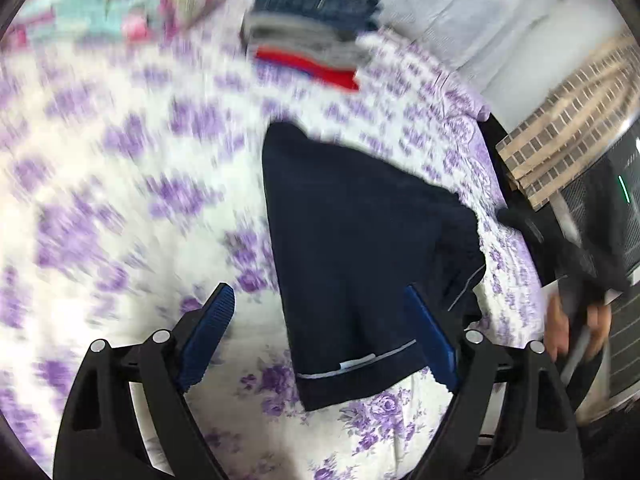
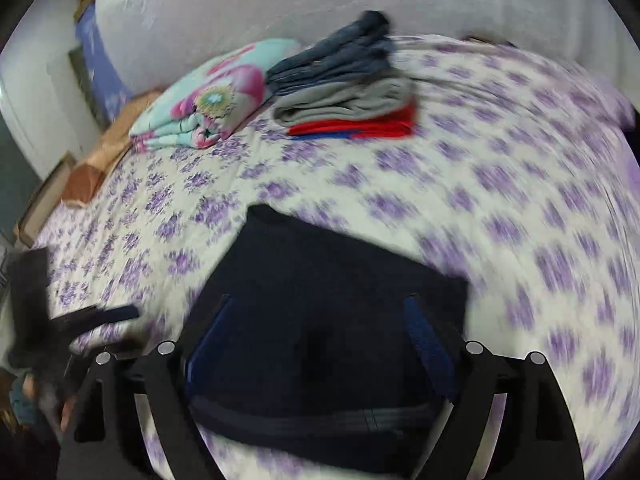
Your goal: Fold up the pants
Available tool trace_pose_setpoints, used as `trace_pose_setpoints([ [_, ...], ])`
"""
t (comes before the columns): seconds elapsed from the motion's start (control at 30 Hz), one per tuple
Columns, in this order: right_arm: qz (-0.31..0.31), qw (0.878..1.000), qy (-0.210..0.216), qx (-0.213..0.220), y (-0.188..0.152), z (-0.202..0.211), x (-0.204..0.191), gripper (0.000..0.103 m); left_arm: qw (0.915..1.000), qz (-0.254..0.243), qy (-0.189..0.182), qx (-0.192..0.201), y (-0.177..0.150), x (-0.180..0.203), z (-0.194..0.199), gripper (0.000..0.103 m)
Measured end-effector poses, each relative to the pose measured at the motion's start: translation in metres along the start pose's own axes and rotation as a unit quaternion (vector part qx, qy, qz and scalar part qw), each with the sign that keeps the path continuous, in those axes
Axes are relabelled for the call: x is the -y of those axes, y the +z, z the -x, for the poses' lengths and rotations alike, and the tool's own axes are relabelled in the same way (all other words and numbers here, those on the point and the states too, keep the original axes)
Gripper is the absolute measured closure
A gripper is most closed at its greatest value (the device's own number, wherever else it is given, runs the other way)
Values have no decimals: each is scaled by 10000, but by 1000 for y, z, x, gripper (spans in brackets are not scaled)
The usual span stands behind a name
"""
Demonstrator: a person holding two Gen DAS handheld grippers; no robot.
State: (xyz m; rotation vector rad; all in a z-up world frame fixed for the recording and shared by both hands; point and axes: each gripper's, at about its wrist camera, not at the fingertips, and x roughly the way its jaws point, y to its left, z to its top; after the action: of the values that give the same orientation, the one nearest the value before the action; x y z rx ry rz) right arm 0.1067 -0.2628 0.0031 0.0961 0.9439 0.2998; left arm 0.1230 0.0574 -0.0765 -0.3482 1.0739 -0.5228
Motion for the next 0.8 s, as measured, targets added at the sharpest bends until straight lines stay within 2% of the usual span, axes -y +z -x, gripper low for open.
trace_pose_setpoints([
  [0.1,-328,9992,-189,114,-49,23,24,17,9989,232,-59,-412,8,-6,-34,20],
  [0.2,-757,9961,-419,194,-91,39,47,17,9970,254,-109,-718,12,-1,-65,20],
  [0.33,-1380,9883,-610,242,-122,50,73,17,9980,-35,99,-629,17,15,-77,20],
  [0.47,-1564,9850,-665,307,-117,44,81,17,9980,-162,232,-560,16,22,-78,19],
  [0.7,-1477,9870,-321,544,-58,11,65,16,9985,-183,116,-498,16,16,-81,14],
  [0.8,-1322,9893,-458,420,-39,-8,55,14,9989,-255,34,-397,14,15,-81,13],
])
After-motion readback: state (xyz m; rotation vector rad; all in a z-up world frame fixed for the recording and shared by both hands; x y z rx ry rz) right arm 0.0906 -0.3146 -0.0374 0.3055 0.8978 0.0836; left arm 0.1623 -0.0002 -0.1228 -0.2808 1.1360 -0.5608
